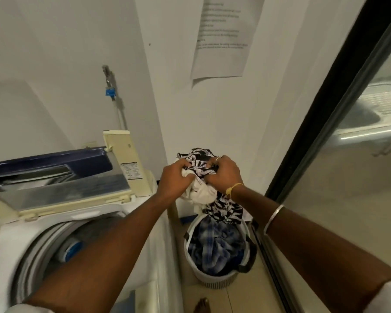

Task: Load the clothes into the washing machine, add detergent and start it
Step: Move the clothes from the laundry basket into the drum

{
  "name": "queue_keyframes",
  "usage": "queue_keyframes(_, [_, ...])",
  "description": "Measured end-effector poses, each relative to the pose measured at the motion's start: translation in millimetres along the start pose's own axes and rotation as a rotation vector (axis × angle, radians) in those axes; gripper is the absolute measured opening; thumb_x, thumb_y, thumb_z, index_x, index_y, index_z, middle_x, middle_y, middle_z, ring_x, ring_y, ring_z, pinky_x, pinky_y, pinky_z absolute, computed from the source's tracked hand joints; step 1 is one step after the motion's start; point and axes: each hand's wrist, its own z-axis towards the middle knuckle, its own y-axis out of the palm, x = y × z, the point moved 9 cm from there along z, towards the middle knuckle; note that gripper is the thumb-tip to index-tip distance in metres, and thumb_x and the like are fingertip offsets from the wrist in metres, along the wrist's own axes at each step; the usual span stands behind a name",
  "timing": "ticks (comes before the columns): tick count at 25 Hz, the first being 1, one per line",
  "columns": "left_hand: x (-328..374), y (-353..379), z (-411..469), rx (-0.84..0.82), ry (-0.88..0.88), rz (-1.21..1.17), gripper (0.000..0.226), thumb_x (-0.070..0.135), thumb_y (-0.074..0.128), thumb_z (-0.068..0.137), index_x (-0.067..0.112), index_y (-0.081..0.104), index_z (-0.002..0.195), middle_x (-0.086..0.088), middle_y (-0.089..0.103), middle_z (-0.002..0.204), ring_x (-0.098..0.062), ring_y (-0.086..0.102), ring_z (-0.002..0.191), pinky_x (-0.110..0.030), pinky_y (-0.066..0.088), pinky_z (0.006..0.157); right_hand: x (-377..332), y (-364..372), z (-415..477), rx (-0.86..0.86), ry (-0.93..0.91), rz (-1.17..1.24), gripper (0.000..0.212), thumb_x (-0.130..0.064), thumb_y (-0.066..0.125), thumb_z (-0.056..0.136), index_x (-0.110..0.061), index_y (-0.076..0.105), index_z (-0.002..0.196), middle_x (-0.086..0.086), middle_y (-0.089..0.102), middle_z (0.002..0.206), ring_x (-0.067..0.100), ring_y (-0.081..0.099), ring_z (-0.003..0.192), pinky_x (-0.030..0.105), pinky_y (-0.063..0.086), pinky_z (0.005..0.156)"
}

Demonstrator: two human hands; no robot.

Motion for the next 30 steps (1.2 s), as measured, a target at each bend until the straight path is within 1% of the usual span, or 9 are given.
queue_keyframes(4, [22.1, -81.6, -49.1, 0.144, 0.008, -0.025, 0.023, 0.016, 0.074, 0.074, 0.029, 0.062, 0.09, 0.013, 0.064, 0.08, 0.002, 0.055, 0.069, -0.008, 0.036, 0.062, -75.2, -12.3, -39.0, 0.02, -0.124, 0.038, 0.025, -0.019, 0.076, 0.067, -0.027, 0.07, 0.091, 0.003, 0.061, 0.1, 0.019, 0.056, 0.091, 0.024, 0.038, 0.075])
queue_keyframes(8, [13.7, -170.0, -102.3, 0.249, -0.027, -0.018, 0.024, 0.014, 0.074, 0.074, 0.028, 0.061, 0.087, 0.015, 0.063, 0.075, 0.005, 0.055, 0.066, -0.012, 0.039, 0.061, -158.5, 8.8, -76.6, -0.031, -0.22, 0.09, 0.026, -0.018, 0.076, 0.065, -0.028, 0.071, 0.088, 0.002, 0.064, 0.102, 0.02, 0.059, 0.095, 0.024, 0.044, 0.079])
queue_keyframes(11, [-10.4, -233.6, -132.4, 0.335, -0.069, -0.018, 0.022, 0.014, 0.074, 0.073, 0.025, 0.064, 0.089, 0.013, 0.065, 0.078, 0.004, 0.056, 0.067, -0.02, 0.044, 0.064, -216.7, 39.6, -99.2, -0.074, -0.271, 0.166, 0.026, -0.017, 0.076, 0.065, -0.027, 0.071, 0.089, 0.001, 0.066, 0.103, 0.019, 0.06, 0.096, 0.025, 0.047, 0.083])
queue_keyframes(15, [-48.5, -305.6, -164.1, 0.452, -0.119, 0.018, 0.025, 0.015, 0.073, 0.074, 0.028, 0.065, 0.094, 0.016, 0.067, 0.083, 0.006, 0.06, 0.074, -0.013, 0.044, 0.065, -279.9, 92.0, -118.8, -0.108, -0.32, 0.3, 0.029, -0.016, 0.078, 0.064, -0.025, 0.071, 0.09, 0.001, 0.065, 0.104, 0.016, 0.06, 0.095, 0.028, 0.048, 0.086])
queue_keyframes(21, [-141.1, -346.4, -195.8, 0.505, -0.19, -0.025, 0.023, 0.014, 0.071, 0.075, 0.027, 0.065, 0.092, 0.012, 0.068, 0.082, -0.003, 0.061, 0.072, -0.022, 0.048, 0.066, -311.5, 201.5, -130.7, -0.171, -0.319, 0.352, 0.028, -0.014, 0.078, 0.069, -0.025, 0.069, 0.092, 0.001, 0.062, 0.101, 0.013, 0.058, 0.094, 0.025, 0.046, 0.084])
queue_keyframes(25, [-229.2, -321.5, -198.5, 0.368, -0.297, 0.003, 0.027, 0.018, 0.073, 0.076, 0.027, 0.063, 0.1, 0.009, 0.068, 0.087, -0.007, 0.063, 0.077, -0.025, 0.052, 0.072, -282.9, 278.4, -132.6, -0.228, -0.213, 0.292, 0.031, -0.014, 0.076, 0.074, -0.023, 0.07, 0.103, 0.002, 0.059, 0.105, 0.015, 0.059, 0.096, 0.024, 0.047, 0.087])
queue_keyframes(27, [-277.0, -288.3, -197.1, 0.125, -0.405, 0.071, 0.044, 0.028, 0.075, 0.077, 0.025, 0.062, 0.119, 0.004, 0.07, 0.097, -0.01, 0.063, 0.08, -0.024, 0.051, 0.073, -254.6, 317.1, -132.3, -0.319, -0.16, 0.114, 0.034, -0.021, 0.072, 0.08, -0.025, 0.071, 0.113, 0.002, 0.06, 0.108, 0.016, 0.059, 0.099, 0.025, 0.046, 0.087])
queue_keyframes(29, [-312.3, -253.9, -206.1, -0.167, -0.47, 0.196, 0.068, 0.035, 0.074, 0.078, 0.026, 0.049, 0.14, -0.004, 0.065, 0.125, -0.017, 0.062, 0.107, -0.03, 0.051, 0.091, -229.1, 344.1, -132.7, -0.419, -0.155, -0.096, 0.039, -0.029, 0.071, 0.082, -0.027, 0.069, 0.12, 0.001, 0.064, 0.113, 0.015, 0.06, 0.105, 0.028, 0.045, 0.091])
queue_keyframes(30, [-325.1, -242.9, -211.9, -0.255, -0.482, 0.232, 0.072, 0.034, 0.073, 0.081, 0.025, 0.044, 0.146, -0.006, 0.058, 0.137, -0.021, 0.056, 0.121, -0.034, 0.046, 0.102, -217.5, 351.8, -132.3, -0.449, -0.133, -0.142, 0.044, -0.032, 0.072, 0.081, -0.028, 0.066, 0.125, 0.0, 0.064, 0.118, 0.017, 0.059, 0.11, 0.029, 0.045, 0.095])
